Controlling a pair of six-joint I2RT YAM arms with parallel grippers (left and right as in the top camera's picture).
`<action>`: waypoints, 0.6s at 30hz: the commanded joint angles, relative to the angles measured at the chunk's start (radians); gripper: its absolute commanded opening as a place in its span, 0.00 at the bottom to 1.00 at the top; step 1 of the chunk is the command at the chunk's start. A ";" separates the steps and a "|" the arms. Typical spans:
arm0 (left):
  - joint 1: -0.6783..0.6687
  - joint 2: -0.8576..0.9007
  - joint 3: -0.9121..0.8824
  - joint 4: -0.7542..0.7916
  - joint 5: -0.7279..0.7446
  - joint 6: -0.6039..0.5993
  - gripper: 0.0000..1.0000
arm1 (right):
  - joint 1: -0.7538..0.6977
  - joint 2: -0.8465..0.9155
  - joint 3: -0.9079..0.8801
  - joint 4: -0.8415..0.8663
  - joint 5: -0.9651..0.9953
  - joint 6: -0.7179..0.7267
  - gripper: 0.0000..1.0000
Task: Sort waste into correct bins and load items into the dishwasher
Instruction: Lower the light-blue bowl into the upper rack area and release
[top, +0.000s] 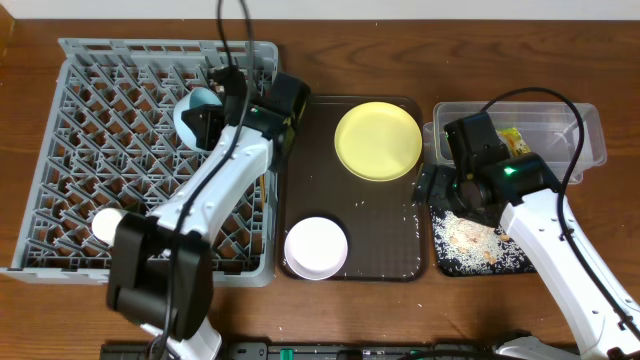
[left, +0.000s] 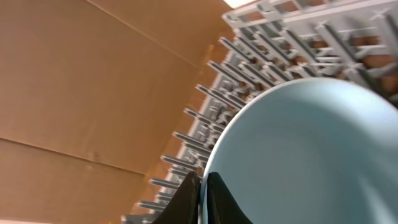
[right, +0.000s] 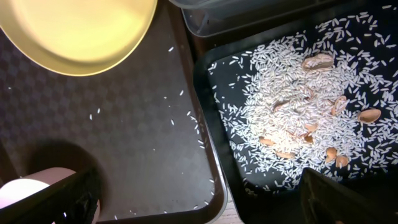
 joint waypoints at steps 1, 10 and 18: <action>0.005 0.034 -0.013 0.007 -0.183 -0.005 0.07 | -0.002 -0.005 0.000 -0.001 0.003 0.016 0.99; 0.005 0.039 -0.013 0.013 -0.193 -0.004 0.08 | -0.002 -0.005 0.000 0.000 0.003 0.016 0.99; 0.019 0.046 -0.016 -0.004 -0.192 -0.004 0.07 | -0.002 -0.005 0.000 -0.006 0.003 0.016 0.99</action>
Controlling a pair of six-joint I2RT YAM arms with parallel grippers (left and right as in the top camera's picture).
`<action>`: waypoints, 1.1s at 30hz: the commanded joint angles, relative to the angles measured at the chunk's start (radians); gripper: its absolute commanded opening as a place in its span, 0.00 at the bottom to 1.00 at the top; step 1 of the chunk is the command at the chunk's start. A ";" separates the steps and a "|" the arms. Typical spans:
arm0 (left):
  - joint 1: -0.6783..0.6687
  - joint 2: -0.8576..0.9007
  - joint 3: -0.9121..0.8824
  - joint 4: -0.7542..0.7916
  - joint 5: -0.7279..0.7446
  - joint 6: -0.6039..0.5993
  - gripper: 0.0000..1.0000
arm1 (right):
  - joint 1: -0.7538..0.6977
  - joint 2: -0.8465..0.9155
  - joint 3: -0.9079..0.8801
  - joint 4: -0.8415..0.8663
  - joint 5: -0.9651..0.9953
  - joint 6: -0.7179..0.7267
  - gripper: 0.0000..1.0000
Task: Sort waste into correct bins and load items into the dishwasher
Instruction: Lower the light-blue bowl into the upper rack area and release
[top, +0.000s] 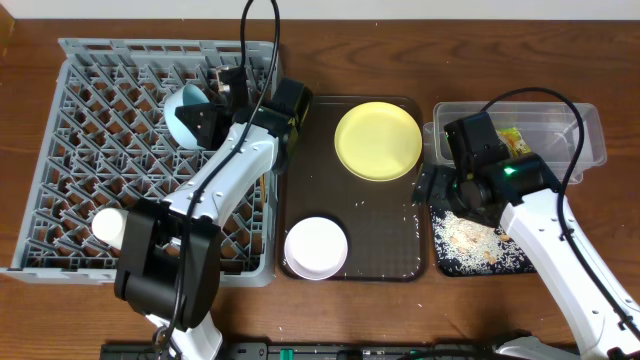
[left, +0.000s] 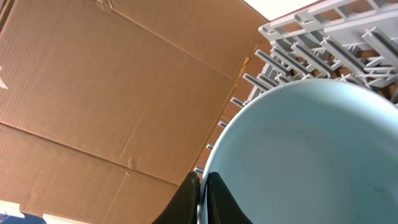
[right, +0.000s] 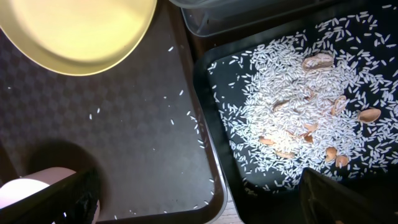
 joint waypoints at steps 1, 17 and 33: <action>0.021 0.005 -0.008 -0.011 -0.031 -0.009 0.07 | -0.002 -0.005 0.000 -0.006 0.003 0.015 0.99; 0.068 0.008 -0.017 -0.024 0.174 -0.022 0.08 | -0.002 -0.005 0.000 0.014 0.003 0.009 0.99; 0.007 0.028 -0.026 -0.028 0.196 -0.026 0.08 | -0.002 -0.005 0.000 0.022 -0.003 0.009 0.99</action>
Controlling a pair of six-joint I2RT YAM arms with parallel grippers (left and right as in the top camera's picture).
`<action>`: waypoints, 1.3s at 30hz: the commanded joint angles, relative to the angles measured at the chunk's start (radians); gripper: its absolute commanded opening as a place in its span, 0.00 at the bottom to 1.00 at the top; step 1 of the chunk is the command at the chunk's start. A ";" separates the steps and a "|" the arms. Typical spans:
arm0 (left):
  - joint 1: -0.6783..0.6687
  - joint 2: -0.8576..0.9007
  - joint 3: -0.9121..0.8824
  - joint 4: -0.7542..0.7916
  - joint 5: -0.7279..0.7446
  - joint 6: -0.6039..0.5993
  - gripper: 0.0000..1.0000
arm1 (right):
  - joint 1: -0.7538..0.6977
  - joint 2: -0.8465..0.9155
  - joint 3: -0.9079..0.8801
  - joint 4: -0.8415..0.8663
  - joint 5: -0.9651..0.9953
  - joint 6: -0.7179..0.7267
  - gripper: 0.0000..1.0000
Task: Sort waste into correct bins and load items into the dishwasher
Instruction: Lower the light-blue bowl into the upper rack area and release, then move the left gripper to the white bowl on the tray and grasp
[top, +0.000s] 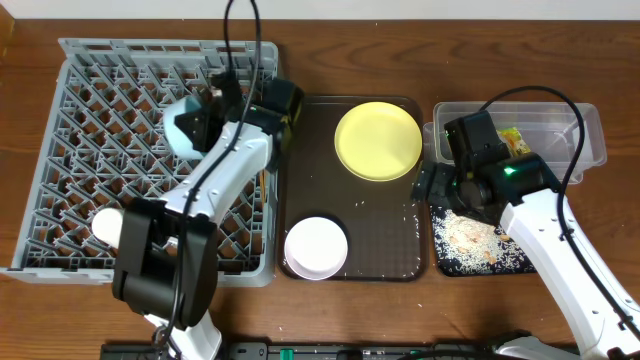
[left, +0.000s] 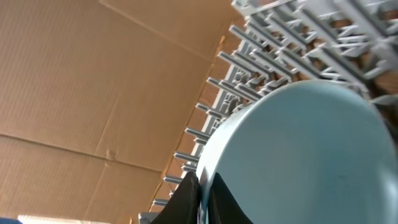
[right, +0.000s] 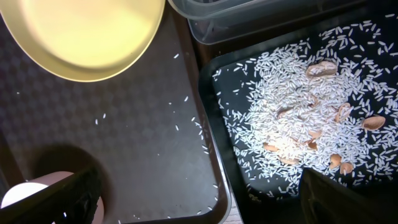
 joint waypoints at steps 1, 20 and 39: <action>-0.013 0.027 -0.020 -0.002 0.082 -0.014 0.08 | -0.002 -0.005 0.000 -0.001 -0.005 0.009 0.99; -0.063 -0.282 0.039 -0.151 0.839 0.045 0.61 | -0.002 -0.005 0.000 -0.008 -0.016 0.009 0.99; -0.174 -0.395 -0.229 -0.237 1.337 -0.035 0.50 | -0.002 -0.005 0.000 -0.008 -0.016 0.009 0.99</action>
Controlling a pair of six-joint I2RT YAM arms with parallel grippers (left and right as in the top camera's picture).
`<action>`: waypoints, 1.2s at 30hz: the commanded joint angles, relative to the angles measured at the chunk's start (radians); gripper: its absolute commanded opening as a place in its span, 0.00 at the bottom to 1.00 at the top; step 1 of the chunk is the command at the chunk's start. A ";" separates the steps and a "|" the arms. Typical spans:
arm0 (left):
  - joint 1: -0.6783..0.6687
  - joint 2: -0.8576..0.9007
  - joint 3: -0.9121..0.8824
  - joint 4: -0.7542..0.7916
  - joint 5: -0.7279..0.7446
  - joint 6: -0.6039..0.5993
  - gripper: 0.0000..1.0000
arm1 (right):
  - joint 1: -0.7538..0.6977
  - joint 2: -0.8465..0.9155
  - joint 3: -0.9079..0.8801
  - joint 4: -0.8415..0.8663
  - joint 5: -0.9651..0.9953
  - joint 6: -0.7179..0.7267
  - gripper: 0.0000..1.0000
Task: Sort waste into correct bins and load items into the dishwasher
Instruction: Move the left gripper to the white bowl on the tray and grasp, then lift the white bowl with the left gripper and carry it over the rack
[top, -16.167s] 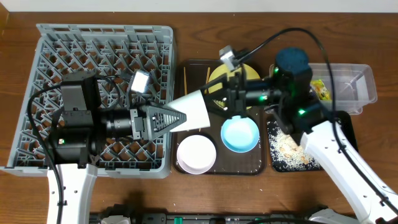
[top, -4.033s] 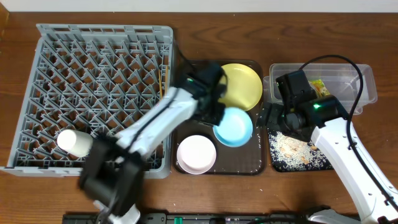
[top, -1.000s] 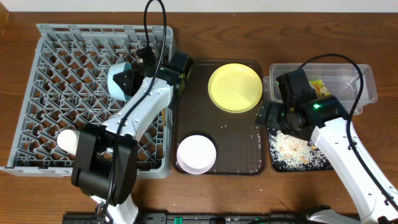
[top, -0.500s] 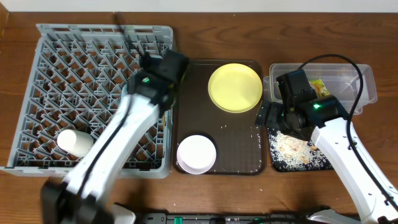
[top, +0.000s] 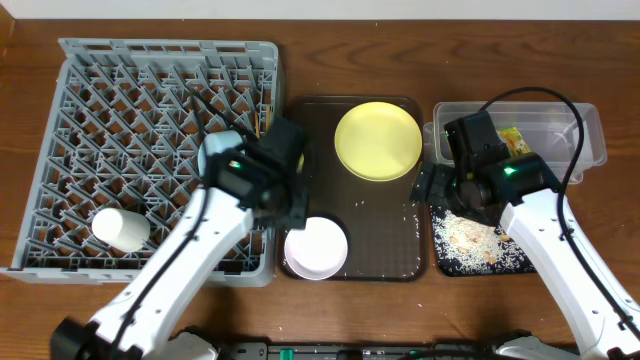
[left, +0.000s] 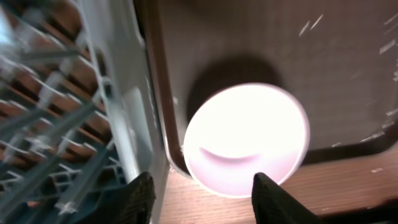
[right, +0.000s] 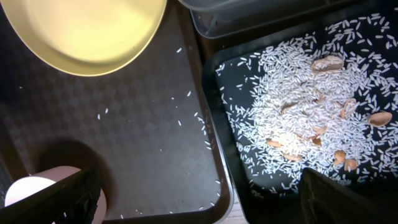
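My left gripper is open, its fingers spread wide just above the white bowl, which sits at the front left of the brown tray beside the grey dishwasher rack. A yellow plate lies at the back of the tray. My right gripper is open and empty, hovering over the seam between the brown tray and the black tray of rice and nut shells. The blue bowl is hidden; my left arm covers that part of the rack.
A white cup lies in the rack's front left. A clear plastic container holding a wrapper stands at the back right, behind the black tray. Loose rice grains dot the brown tray.
My left gripper was shut on the blue bowl's rim over the rack; now it is open, without the bowl, above the white bowl on the tray. The right arm barely moved.
My left gripper held the blue bowl by its rim over the rack's back right, then a little further back, then lower and to the left among the tines. Now the bowl is let go and the gripper is over the white bowl. The right gripper stayed open throughout.
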 joint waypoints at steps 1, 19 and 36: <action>-0.016 0.028 -0.073 0.009 -0.064 -0.070 0.50 | -0.002 -0.005 0.000 0.000 0.002 0.009 0.99; -0.096 0.252 -0.221 0.268 -0.052 -0.106 0.36 | -0.002 -0.005 0.000 0.005 -0.001 0.010 0.99; -0.091 0.199 -0.046 0.147 -0.093 -0.124 0.08 | -0.002 -0.005 0.000 0.006 -0.004 0.010 0.99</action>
